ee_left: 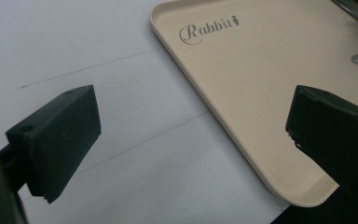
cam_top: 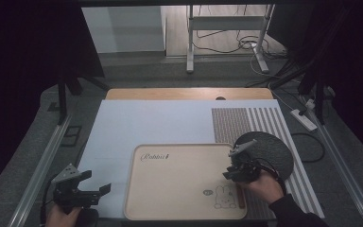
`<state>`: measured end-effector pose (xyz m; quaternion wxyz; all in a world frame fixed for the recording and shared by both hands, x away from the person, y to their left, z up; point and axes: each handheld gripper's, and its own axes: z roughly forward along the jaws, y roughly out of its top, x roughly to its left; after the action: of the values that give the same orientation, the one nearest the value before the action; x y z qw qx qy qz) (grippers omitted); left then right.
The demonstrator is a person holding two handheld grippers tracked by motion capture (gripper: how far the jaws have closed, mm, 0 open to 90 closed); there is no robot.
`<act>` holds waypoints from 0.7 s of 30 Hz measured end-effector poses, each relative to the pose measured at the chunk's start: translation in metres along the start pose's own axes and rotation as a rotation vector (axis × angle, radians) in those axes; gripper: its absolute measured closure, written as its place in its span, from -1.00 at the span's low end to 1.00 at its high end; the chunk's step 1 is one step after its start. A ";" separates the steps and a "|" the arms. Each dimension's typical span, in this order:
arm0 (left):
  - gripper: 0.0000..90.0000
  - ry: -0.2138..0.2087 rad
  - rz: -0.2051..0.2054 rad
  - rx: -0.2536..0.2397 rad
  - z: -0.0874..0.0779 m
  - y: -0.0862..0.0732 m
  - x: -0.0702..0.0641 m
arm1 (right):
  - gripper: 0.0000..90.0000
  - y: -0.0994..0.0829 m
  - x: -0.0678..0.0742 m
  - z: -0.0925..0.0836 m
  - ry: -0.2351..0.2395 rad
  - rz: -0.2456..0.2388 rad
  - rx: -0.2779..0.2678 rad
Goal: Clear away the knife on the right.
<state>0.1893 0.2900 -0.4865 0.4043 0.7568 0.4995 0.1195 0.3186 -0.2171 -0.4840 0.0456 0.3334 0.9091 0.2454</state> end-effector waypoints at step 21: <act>-0.93 -0.001 -0.004 0.000 0.000 0.000 0.000 | -0.82 0.002 0.005 -0.012 -0.070 -0.032 -0.075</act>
<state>0.1895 0.2903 -0.4867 0.4047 0.7559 0.5009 0.1181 0.3125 -0.2175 -0.4721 0.0939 0.3252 0.9024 0.2666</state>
